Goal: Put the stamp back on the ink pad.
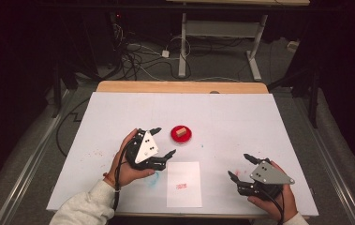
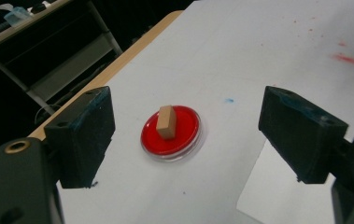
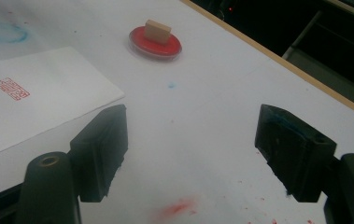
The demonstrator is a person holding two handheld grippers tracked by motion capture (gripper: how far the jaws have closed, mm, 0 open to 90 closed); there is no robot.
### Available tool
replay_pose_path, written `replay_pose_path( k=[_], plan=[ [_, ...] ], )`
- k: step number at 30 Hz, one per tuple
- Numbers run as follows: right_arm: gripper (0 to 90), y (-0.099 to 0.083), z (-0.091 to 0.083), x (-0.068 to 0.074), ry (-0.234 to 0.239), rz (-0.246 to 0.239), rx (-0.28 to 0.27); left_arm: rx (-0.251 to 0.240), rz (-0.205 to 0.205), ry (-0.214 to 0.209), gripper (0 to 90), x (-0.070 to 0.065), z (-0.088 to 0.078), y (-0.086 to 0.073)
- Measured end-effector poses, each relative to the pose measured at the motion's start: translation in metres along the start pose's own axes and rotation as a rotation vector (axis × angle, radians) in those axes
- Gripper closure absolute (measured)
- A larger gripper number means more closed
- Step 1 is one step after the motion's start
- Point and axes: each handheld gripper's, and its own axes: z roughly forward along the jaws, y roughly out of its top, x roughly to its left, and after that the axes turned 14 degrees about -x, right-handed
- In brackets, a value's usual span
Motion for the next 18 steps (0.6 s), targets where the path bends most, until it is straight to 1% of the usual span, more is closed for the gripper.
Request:
replay_pose_path(
  k=[4,5,6,7,10,12,15,18],
  plan=[
    [26.2,-0.001,-0.002,0.000,-0.002,0.003,-0.001,0.007,0.014,0.011,18.1,-0.002,-0.012,-0.008],
    [26.2,-0.001,-0.002,0.000,-0.004,0.004,-0.002,0.009,0.011,0.009,18.1,-0.002,-0.015,-0.010],
    [26.2,-0.001,-0.002,-0.001,-0.006,0.004,-0.003,0.019,0.008,0.008,18.2,-0.002,-0.018,-0.012],
    [26.2,-0.001,-0.002,-0.001,-0.008,0.006,-0.003,0.032,0.015,0.014,18.2,-0.003,-0.021,-0.014],
    [26.2,-0.001,-0.002,-0.001,-0.007,0.003,-0.003,0.049,0.014,0.026,18.2,-0.005,-0.030,-0.022],
    [26.2,-0.001,-0.002,-0.001,-0.006,0.005,-0.005,0.066,0.024,0.034,18.2,-0.006,-0.036,-0.029],
    [26.2,-0.001,-0.002,-0.001,-0.008,0.009,-0.005,0.084,0.013,0.049,18.2,-0.005,-0.045,-0.037],
    [26.2,-0.001,-0.001,-0.001,-0.006,0.006,-0.003,0.096,-0.010,0.061,18.2,-0.003,-0.055,-0.045]
  ],
)
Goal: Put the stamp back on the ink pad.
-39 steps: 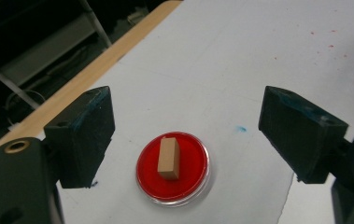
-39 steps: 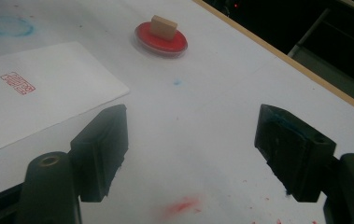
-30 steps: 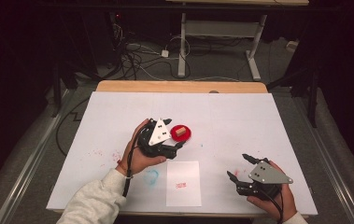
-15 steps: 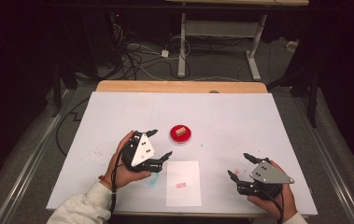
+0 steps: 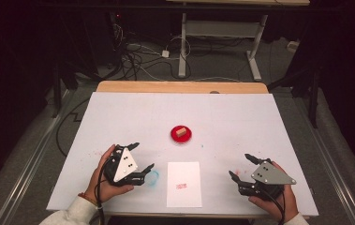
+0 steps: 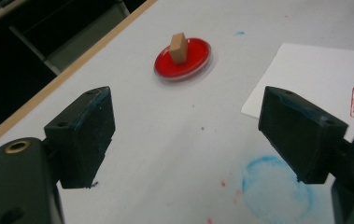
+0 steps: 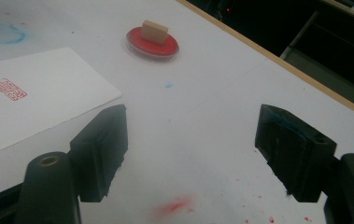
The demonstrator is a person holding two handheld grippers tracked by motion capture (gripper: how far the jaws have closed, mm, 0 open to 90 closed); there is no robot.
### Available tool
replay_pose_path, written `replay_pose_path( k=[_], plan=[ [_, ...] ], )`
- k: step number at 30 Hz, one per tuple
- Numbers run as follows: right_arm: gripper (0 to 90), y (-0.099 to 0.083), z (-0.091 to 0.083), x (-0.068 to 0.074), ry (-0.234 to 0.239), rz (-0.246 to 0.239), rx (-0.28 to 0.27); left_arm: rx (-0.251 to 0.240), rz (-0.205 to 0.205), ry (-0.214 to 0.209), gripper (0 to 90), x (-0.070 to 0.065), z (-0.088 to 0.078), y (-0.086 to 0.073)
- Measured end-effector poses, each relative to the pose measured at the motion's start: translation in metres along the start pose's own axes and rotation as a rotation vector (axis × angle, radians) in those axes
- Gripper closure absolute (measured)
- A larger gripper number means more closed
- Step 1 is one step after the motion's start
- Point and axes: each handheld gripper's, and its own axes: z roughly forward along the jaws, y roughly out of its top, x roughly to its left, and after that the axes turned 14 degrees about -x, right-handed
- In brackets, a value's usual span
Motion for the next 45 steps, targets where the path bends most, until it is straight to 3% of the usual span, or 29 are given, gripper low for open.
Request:
replay_pose_path(
  k=[3,7,12,18,45],
  plan=[
    [26.2,0.000,0.000,0.001,0.001,-0.002,0.003,0.013,-0.002,0.013,18.2,0.001,-0.008,-0.007],
    [26.1,0.000,0.000,0.001,0.002,-0.002,0.004,0.026,-0.035,0.021,18.2,0.002,-0.018,-0.015],
    [26.0,0.000,0.001,0.001,0.004,-0.006,0.008,0.056,-0.032,0.022,18.2,-0.001,-0.027,-0.024],
    [26.0,0.002,0.001,0.003,-0.002,-0.011,0.006,0.043,-0.054,0.032,18.2,-0.001,-0.034,-0.026],
    [26.0,0.003,0.002,0.005,0.006,-0.020,0.000,0.070,-0.051,0.030,18.2,0.001,-0.031,-0.027]
  ],
)
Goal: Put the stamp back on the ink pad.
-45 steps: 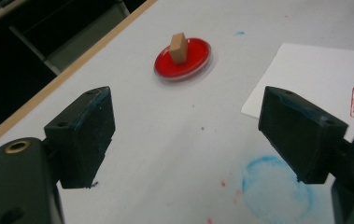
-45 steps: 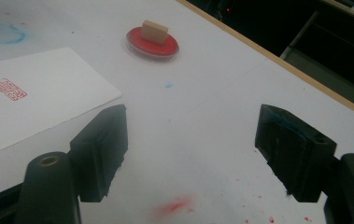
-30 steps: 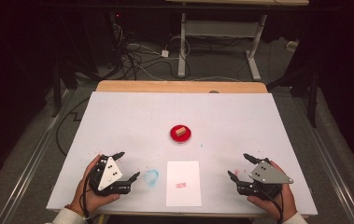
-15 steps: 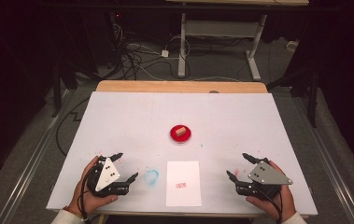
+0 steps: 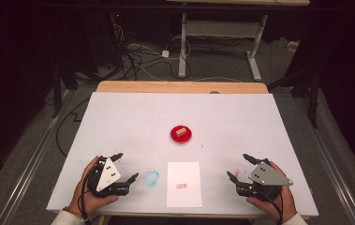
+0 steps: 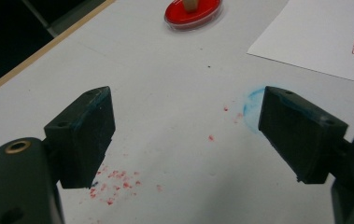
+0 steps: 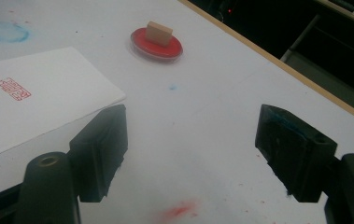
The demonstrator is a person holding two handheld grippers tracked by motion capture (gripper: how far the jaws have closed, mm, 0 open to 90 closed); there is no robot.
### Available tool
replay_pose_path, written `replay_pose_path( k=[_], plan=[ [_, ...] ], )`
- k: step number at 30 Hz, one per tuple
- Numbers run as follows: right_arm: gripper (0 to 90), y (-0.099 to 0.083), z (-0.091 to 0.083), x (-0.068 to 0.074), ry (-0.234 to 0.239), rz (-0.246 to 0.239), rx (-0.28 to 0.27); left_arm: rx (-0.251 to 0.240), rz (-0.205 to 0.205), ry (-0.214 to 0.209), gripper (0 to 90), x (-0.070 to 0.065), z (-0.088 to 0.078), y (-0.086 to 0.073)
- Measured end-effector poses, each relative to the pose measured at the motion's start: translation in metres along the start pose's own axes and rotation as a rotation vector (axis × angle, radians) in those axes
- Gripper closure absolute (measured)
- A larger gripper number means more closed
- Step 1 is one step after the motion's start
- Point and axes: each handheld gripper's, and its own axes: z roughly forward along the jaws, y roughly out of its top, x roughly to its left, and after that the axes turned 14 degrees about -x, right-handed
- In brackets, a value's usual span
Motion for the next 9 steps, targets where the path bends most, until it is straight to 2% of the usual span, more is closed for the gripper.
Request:
replay_pose_path(
  k=[9],
  plan=[
    [26.0,-0.0003,-0.0029,-0.0017,-0.009,0.005,-0.002,0.009,0.003,-0.008,18.2,0.0007,0.0045,0.0006]
  ],
)
